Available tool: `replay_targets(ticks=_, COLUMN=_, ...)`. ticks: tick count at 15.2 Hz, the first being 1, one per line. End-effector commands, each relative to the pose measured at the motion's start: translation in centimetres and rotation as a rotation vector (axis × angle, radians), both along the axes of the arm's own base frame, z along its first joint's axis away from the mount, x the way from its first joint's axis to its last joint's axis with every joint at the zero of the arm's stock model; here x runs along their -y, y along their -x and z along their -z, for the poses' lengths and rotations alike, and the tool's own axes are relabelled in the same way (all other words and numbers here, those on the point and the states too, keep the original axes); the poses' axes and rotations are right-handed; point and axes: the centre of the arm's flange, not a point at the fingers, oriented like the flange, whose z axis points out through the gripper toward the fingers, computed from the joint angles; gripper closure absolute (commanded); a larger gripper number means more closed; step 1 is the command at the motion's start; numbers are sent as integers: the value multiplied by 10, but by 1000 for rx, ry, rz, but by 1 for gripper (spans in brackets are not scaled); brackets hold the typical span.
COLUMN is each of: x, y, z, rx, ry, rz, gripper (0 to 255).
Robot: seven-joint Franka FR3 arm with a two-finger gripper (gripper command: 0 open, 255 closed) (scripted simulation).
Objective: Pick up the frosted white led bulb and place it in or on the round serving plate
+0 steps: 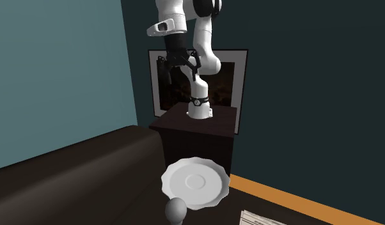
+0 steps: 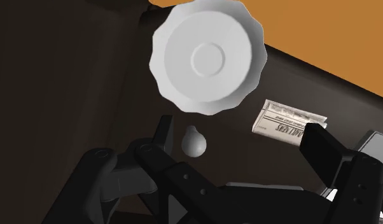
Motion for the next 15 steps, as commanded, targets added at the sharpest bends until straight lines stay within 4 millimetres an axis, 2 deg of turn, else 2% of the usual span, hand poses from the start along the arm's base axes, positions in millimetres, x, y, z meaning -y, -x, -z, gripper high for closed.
replay_targets(ticks=1, x=-1, y=-18, z=22, rx=-3, ry=-6, rz=2, gripper=0)
replay_targets(ticks=15, x=-17, y=-140, z=164, rx=-34, ry=-44, rz=11, gripper=0)
